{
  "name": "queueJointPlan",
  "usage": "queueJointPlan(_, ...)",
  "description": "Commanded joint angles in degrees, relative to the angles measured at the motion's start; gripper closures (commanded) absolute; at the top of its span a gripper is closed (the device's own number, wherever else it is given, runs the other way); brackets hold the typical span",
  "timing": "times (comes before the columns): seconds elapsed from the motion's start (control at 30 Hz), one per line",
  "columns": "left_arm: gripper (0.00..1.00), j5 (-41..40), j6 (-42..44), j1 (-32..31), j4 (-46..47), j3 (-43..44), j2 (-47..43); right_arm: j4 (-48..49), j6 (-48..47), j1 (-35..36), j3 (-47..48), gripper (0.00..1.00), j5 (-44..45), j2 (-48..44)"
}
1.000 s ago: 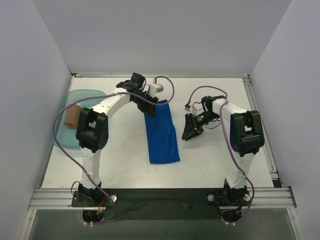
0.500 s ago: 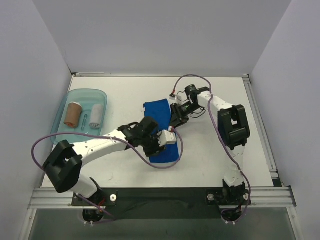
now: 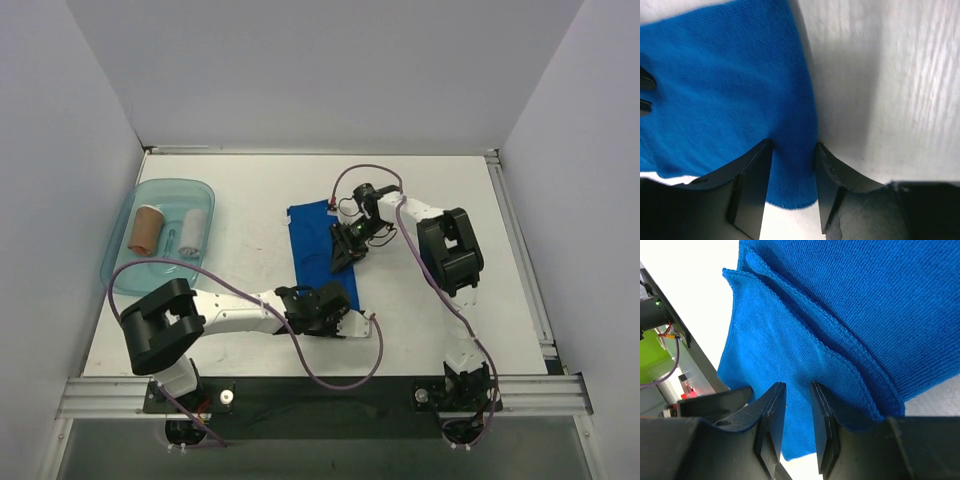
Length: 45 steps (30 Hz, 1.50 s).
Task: Roll the towels
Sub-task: Roll the towel
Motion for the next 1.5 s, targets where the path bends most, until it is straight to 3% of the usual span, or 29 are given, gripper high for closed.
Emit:
queueJointPlan(0.0, 0.52, -2.25, 2.86, -0.16, 4.15, -0.06, 1.80, -0.83, -0.74, -0.28, -0.60, 0.72, 2.36, 0.20)
queueJointPlan(0.1, 0.63, -0.75, 3.14, -0.25, 3.37, -0.59, 1.72, -0.92, -1.00, -0.28, -1.22, 0.72, 2.62, 0.38)
queueJointPlan(0.17, 0.76, 1.78, 3.31, -0.25, 0.83, -0.33, 0.41, -0.92, -1.09, -0.19, -2.35, 0.72, 2.54, 0.03)
queueJointPlan(0.3, 0.84, 10.48, 1.22, -0.25, -6.46, 1.69, -2.85, -1.10, -1.09, 0.07, -6.57, 0.72, 1.92, -4.27)
queueJointPlan(0.4, 0.89, 18.57, -1.08, -0.25, -13.94, 4.67, -4.08, -1.01, -1.09, -0.28, -9.73, 0.66, 0.87, -10.33)
queueJointPlan(0.53, 0.92, 25.08, -3.28, 0.36, -20.00, 7.31, -5.49, -1.18, -2.05, -2.03, -10.71, 0.48, 1.57, -17.71)
queueJointPlan(0.6, 0.93, 27.28, -4.59, 1.06, -21.50, 9.42, -5.66, -1.45, -1.79, -4.05, -10.10, 0.40, 1.13, -18.95)
queueJointPlan(0.63, 0.94, 28.68, -4.77, 1.59, -22.73, 10.21, -5.58, -1.71, -1.70, -4.93, -8.96, 0.32, 0.69, -19.57)
queueJointPlan(0.77, 0.93, 35.27, -5.30, 8.86, -25.90, 14.86, -3.48, -3.29, -2.32, -8.80, -5.97, 0.25, -0.54, -20.19)
queueJointPlan(1.0, 0.89, 42.68, -1.70, 21.79, -32.23, 27.52, 4.52, -4.96, -3.20, -11.97, -4.21, 0.24, -1.24, -20.80)
queueJointPlan(1.3, 0.90, 40.91, 0.67, 27.34, -31.71, 36.32, 15.25, -5.84, -2.93, -11.97, -6.14, 0.25, -4.76, -21.77)
queueJointPlan(1.47, 0.90, 41.62, -0.73, 29.63, -29.51, 38.43, 19.99, -6.11, -3.20, -11.97, -8.25, 0.32, -4.94, -22.03)
